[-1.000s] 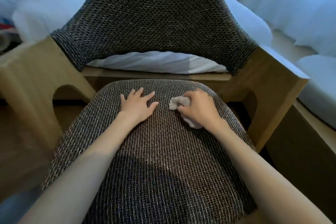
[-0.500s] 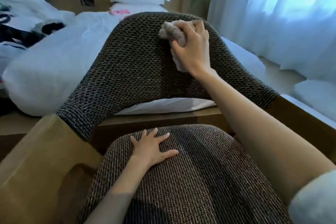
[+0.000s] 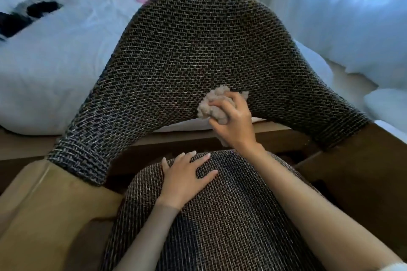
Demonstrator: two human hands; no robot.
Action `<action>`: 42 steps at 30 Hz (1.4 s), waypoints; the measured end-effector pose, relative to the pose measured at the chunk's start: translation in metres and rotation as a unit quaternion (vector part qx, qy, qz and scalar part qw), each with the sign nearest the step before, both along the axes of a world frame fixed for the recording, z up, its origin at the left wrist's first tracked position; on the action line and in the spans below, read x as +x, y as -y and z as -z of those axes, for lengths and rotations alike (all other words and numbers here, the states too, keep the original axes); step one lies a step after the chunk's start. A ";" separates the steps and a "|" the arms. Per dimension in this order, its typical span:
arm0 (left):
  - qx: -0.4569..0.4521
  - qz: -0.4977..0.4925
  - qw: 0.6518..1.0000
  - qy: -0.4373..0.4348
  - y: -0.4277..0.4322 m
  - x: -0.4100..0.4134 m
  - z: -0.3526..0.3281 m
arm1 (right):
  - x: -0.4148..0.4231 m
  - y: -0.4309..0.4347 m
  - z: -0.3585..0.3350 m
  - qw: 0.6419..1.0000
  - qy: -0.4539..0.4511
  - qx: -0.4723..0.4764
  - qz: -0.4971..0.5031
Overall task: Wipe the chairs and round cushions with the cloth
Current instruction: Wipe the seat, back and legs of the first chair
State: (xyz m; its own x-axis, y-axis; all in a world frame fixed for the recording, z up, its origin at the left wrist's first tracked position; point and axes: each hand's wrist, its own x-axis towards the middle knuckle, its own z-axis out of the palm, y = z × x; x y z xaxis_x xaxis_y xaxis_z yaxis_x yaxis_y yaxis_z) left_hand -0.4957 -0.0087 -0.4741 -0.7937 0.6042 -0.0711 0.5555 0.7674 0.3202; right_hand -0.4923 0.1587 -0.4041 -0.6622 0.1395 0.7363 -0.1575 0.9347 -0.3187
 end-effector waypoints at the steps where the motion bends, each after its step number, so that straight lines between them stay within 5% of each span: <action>1: 0.006 0.000 1.000 -0.007 0.000 0.001 0.001 | 0.003 0.000 -0.015 1.000 -0.022 -0.002 -0.011; 5: 0.019 -0.005 1.000 -0.013 0.002 0.003 0.000 | -0.013 0.006 -0.108 0.990 -0.144 -0.013 0.002; 8: 0.043 -0.010 0.999 -0.006 0.003 0.003 -0.001 | -0.049 0.012 -0.152 0.988 -0.150 -0.010 0.043; 15: 0.077 0.009 0.997 0.010 0.010 0.001 0.002 | -0.056 0.015 -0.080 0.992 -0.124 -0.006 0.014; 20: 0.082 0.023 0.996 0.013 0.017 -0.001 0.002 | -0.010 0.006 0.003 0.997 0.049 0.054 -0.025; 22: 0.089 0.022 0.996 0.009 0.023 -0.002 0.002 | 0.000 0.007 -0.007 0.997 0.048 0.039 -0.044; 28: 0.103 -0.040 0.993 -0.034 0.029 -0.001 0.001 | -0.040 0.046 -0.128 0.988 -0.142 0.027 -0.055; 35: 0.097 -0.040 0.994 -0.036 0.031 -0.002 0.004 | -0.075 0.061 -0.076 0.993 -0.108 -0.018 -0.034; 42: 0.098 -0.028 0.994 -0.036 0.032 -0.002 0.004 | -0.012 0.044 0.005 0.993 0.061 0.031 -0.091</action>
